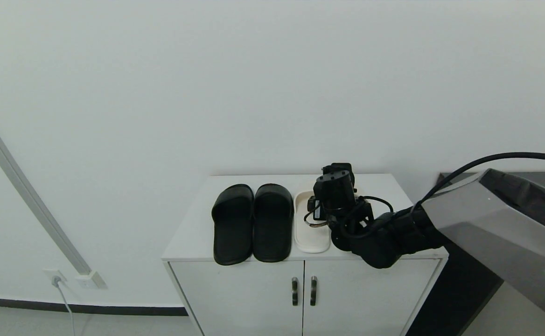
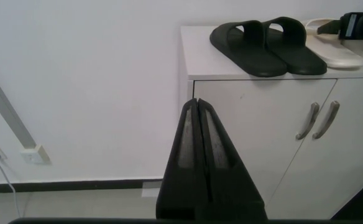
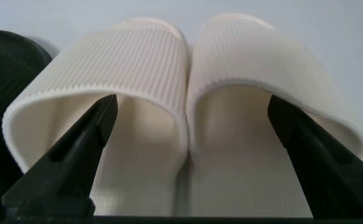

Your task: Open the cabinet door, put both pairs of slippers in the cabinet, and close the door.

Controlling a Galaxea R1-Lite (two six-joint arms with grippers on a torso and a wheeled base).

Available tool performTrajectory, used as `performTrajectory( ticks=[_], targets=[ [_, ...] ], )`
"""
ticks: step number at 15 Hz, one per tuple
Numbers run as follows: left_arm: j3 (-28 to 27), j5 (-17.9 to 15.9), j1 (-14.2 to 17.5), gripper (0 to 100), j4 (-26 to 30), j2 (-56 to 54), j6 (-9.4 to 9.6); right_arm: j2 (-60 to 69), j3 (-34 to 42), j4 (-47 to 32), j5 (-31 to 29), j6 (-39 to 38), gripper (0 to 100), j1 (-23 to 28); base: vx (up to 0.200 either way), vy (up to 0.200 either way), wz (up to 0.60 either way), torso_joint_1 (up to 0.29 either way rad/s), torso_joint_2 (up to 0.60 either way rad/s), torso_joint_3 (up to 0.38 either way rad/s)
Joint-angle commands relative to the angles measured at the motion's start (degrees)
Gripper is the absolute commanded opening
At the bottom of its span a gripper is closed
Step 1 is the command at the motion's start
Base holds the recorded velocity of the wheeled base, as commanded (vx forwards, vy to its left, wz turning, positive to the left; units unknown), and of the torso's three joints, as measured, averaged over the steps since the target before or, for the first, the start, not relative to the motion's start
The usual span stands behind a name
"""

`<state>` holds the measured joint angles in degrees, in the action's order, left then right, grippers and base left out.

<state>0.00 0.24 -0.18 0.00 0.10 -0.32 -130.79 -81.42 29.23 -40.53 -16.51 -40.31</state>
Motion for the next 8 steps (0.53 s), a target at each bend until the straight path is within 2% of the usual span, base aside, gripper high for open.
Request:
performTrajectory(
  ticks=[1,6,7,8],
  targets=[
    [0.0,0.02,0.01,0,0.0,0.08,-0.03,-1.66,-1.64,0.03,0.46,0.07,100,0.68,0.0,0.0,0.0,0.0,0.0,0.0],
    [0.0,0.02,0.01,0,0.0,0.08,-0.03,-4.3,-5.5,0.03,1.51,1.92,100,2.26,0.0,0.0,0.0,0.0,0.0,0.0],
    [0.0,0.02,0.01,0,0.0,0.08,0.05,-4.3,-5.33,0.12,1.51,1.92,0,2.26,0.0,0.0,0.0,0.0,0.0,0.0],
    [0.0,0.02,0.01,0,0.0,0.08,0.05,-4.3,-5.24,0.12,1.51,1.92,0,2.26,0.0,0.0,0.0,0.0,0.0,0.0]
  ],
)
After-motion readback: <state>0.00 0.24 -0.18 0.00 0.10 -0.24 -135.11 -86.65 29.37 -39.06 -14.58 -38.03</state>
